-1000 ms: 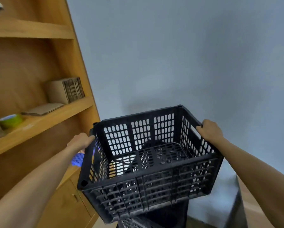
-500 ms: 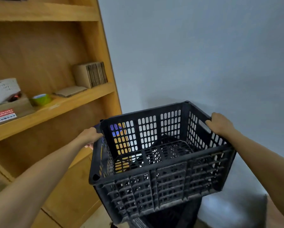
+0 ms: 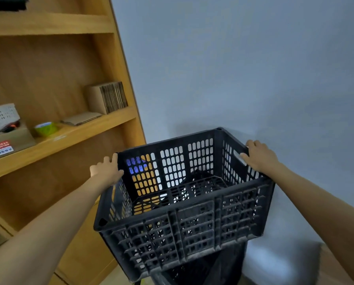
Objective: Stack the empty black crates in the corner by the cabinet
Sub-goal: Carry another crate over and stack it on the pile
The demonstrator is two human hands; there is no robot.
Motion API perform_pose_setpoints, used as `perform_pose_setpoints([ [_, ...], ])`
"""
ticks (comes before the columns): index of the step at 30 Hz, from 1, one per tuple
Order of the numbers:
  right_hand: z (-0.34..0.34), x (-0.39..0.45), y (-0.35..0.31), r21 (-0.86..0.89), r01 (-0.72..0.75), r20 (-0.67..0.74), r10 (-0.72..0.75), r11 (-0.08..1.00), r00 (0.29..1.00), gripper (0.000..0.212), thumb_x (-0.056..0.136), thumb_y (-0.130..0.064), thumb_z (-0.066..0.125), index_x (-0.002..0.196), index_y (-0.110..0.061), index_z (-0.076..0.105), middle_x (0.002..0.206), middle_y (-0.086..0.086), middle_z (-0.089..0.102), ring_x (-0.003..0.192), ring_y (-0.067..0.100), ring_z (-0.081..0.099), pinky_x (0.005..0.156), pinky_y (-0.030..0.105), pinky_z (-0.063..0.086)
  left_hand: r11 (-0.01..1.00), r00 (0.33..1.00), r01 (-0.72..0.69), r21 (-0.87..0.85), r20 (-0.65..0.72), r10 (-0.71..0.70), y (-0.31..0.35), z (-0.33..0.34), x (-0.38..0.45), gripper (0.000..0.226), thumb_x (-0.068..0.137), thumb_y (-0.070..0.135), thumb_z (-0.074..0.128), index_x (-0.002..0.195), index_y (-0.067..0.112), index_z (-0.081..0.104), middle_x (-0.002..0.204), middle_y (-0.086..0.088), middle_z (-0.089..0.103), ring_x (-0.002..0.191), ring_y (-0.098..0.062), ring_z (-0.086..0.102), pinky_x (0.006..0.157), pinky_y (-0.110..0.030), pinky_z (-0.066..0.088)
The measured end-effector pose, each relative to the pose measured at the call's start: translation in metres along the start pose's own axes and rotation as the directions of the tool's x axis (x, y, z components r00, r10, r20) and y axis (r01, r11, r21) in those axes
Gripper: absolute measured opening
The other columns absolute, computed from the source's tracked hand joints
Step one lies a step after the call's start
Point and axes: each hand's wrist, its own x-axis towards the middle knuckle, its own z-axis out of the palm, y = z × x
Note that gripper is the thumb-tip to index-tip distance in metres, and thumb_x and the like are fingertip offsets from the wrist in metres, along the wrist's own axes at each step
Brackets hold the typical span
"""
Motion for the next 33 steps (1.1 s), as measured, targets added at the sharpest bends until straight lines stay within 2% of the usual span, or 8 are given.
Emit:
perform_pose_setpoints([
  [3, -0.009, -0.012, -0.004, -0.040, 0.028, 0.009, -0.027, 0.999, 1.000, 0.047, 0.097, -0.040, 0.044, 0.134, -0.012, 0.040, 0.132, 0.016, 0.048, 0.117, 0.037, 0.047, 0.090, 0.046, 0.045, 0.995, 0.995, -0.093, 0.032, -0.025, 0.094, 0.012, -0.009, 0.009, 0.070, 0.099, 0.047, 0.041, 0.155, 0.023, 0.008, 0.155, -0.008, 0.027, 0.134, -0.035, 0.040, 0.102, -0.045, 0.039],
  [9, -0.016, -0.033, -0.028, -0.107, -0.006, 0.056, 0.012, 0.994, 0.998, 0.046, 0.099, -0.041, 0.041, 0.139, -0.019, 0.040, 0.144, 0.010, 0.041, 0.129, 0.034, 0.040, 0.101, 0.044, 0.038, 0.965, 0.963, -0.259, 0.043, -0.068, 0.261, 0.031, -0.013, 0.043, 0.066, 0.098, 0.043, 0.042, 0.155, 0.023, 0.015, 0.154, -0.007, 0.030, 0.135, -0.033, 0.038, 0.104, -0.045, 0.037],
  [15, -0.006, -0.057, -0.061, -0.147, -0.146, 0.041, 0.153, 0.978, 0.987, 0.043, 0.098, -0.044, 0.041, 0.134, -0.020, 0.044, 0.144, 0.008, 0.042, 0.129, 0.032, 0.040, 0.104, 0.046, 0.037, 0.912, 0.901, -0.401, 0.092, -0.139, 0.410, 0.014, 0.001, 0.085, 0.068, 0.095, 0.044, 0.047, 0.154, 0.026, 0.018, 0.150, -0.005, 0.040, 0.134, -0.030, 0.039, 0.104, -0.042, 0.036],
  [21, 0.004, -0.080, -0.114, -0.100, -0.271, -0.011, 0.271, 0.958, 0.963, 0.037, 0.098, -0.040, 0.042, 0.131, -0.023, 0.047, 0.138, 0.007, 0.047, 0.128, 0.030, 0.041, 0.103, 0.045, 0.036, 0.870, 0.854, -0.483, 0.101, -0.162, 0.494, -0.015, 0.023, 0.118, 0.073, 0.095, 0.051, 0.044, 0.155, 0.025, 0.012, 0.156, -0.003, 0.030, 0.139, -0.031, 0.034, 0.107, -0.041, 0.035],
  [25, -0.009, -0.098, -0.149, -0.087, -0.256, -0.049, 0.253, 0.963, 0.966, 0.035, 0.097, -0.038, 0.042, 0.127, -0.024, 0.051, 0.137, 0.005, 0.050, 0.127, 0.029, 0.044, 0.103, 0.047, 0.037, 0.794, 0.780, -0.604, 0.065, -0.157, 0.606, -0.011, 0.022, 0.110, 0.076, 0.096, 0.053, 0.043, 0.156, 0.026, 0.005, 0.161, -0.003, 0.019, 0.143, -0.031, 0.028, 0.113, -0.044, 0.030],
  [28, -0.024, -0.111, -0.168, -0.096, -0.261, -0.044, 0.258, 0.961, 0.965, 0.031, 0.097, -0.038, 0.042, 0.120, -0.024, 0.056, 0.130, 0.005, 0.055, 0.120, 0.028, 0.048, 0.099, 0.047, 0.039, 0.709, 0.697, -0.704, 0.031, -0.157, 0.699, -0.001, 0.012, 0.095, 0.073, 0.097, 0.049, 0.043, 0.156, 0.026, 0.007, 0.161, -0.002, 0.018, 0.143, -0.030, 0.027, 0.114, -0.045, 0.027],
  [30, -0.030, -0.124, -0.179, -0.120, -0.261, -0.013, 0.261, 0.958, 0.965, 0.030, 0.096, -0.038, 0.043, 0.116, -0.023, 0.058, 0.126, 0.006, 0.057, 0.116, 0.030, 0.050, 0.097, 0.048, 0.041, 0.655, 0.643, -0.752, 0.071, -0.139, 0.753, 0.003, 0.011, 0.085, 0.071, 0.097, 0.048, 0.043, 0.156, 0.027, 0.009, 0.161, 0.000, 0.019, 0.145, -0.028, 0.023, 0.118, -0.047, 0.020],
  [33, -0.030, -0.147, -0.190, -0.100, -0.261, 0.018, 0.264, 0.960, 0.964, 0.031, 0.096, -0.038, 0.044, 0.118, -0.022, 0.057, 0.134, 0.007, 0.048, 0.125, 0.030, 0.042, 0.101, 0.049, 0.039, 0.617, 0.607, -0.772, 0.153, -0.109, 0.787, 0.003, 0.011, 0.074, 0.070, 0.097, 0.050, 0.042, 0.156, 0.029, 0.010, 0.162, 0.001, 0.018, 0.149, -0.027, 0.014, 0.119, -0.050, 0.009],
])
